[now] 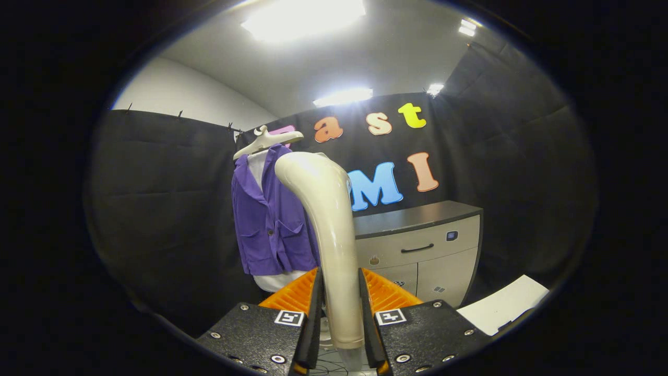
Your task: Iron the clothes twice with a garment steamer, once on the left side and once on the right side.
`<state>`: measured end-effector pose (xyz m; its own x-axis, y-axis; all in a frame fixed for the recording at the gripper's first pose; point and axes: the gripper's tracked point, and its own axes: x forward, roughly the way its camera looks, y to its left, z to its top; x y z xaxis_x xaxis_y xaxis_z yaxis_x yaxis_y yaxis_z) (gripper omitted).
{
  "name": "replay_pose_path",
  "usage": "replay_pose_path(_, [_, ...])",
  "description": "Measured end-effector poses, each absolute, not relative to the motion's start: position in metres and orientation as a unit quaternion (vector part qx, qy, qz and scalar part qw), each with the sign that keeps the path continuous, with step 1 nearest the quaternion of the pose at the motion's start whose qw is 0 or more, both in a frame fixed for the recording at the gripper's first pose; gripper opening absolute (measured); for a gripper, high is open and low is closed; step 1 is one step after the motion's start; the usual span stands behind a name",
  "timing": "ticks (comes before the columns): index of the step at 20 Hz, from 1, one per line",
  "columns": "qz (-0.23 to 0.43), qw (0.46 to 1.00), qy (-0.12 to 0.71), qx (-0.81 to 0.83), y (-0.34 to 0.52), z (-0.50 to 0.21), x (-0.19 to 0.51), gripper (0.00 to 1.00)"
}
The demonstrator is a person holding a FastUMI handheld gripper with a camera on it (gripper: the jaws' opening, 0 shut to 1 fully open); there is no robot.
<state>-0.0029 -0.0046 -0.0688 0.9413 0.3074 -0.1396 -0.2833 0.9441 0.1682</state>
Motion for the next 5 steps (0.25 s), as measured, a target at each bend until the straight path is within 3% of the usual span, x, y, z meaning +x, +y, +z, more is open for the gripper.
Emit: replay_pose_path(5, [0.145, 0.982, 0.09, 0.076, -0.0031, -0.0715, -0.0006, 0.35])
